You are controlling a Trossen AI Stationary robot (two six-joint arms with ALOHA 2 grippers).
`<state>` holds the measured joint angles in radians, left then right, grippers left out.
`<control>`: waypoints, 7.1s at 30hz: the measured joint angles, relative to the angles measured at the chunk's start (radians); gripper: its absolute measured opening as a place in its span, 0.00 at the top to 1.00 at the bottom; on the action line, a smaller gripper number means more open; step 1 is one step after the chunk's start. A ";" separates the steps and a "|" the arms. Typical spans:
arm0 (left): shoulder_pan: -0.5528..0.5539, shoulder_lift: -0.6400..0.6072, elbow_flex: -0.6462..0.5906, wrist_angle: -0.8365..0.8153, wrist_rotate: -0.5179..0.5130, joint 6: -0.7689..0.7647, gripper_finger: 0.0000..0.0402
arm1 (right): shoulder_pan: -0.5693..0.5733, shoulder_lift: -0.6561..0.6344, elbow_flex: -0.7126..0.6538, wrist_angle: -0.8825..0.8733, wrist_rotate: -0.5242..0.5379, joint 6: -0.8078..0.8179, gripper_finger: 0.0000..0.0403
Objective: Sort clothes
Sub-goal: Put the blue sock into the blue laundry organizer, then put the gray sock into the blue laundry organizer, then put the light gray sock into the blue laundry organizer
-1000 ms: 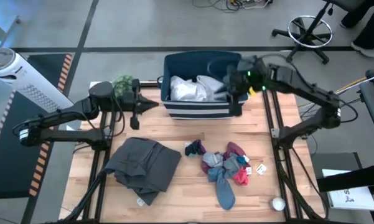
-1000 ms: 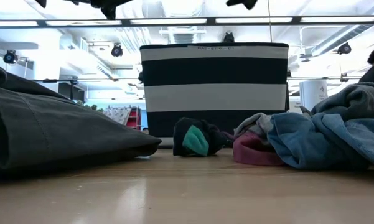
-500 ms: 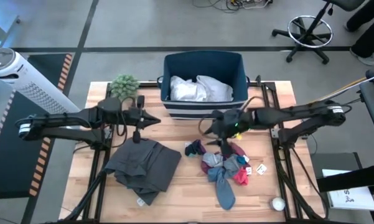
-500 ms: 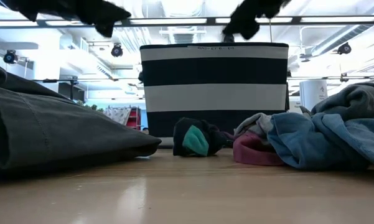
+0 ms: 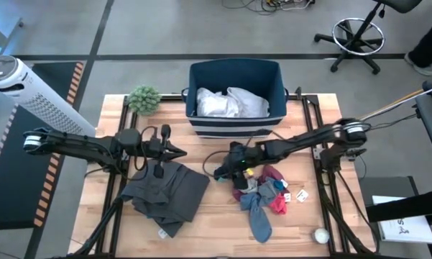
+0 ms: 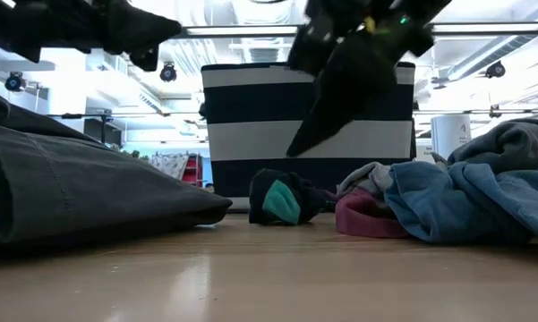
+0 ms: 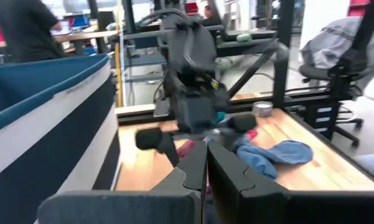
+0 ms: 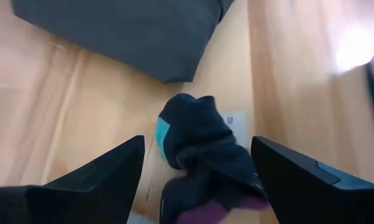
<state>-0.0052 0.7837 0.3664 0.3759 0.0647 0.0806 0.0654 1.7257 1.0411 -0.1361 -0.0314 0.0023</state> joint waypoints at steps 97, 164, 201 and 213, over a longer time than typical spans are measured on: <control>-0.001 0.036 -0.001 -0.052 -0.001 -0.020 0.71 | 0.346 -0.391 -0.032 -0.712 0.059 0.425 0.30; -0.001 0.070 -0.001 -0.045 -0.024 -0.019 0.67 | -0.492 -0.158 0.641 -0.607 0.064 -0.239 0.92; -0.134 1.124 0.726 -0.120 0.045 0.158 0.39 | -0.233 -0.741 0.034 -0.384 -0.045 -0.001 0.46; -0.133 1.314 0.919 -0.259 0.049 0.138 0.54 | -0.115 -0.813 -0.127 -0.266 0.006 0.038 0.41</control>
<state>-0.1387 2.0978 1.2850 0.1164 0.1135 0.2188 -0.0492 0.9123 0.9138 -0.4024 -0.0251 0.0402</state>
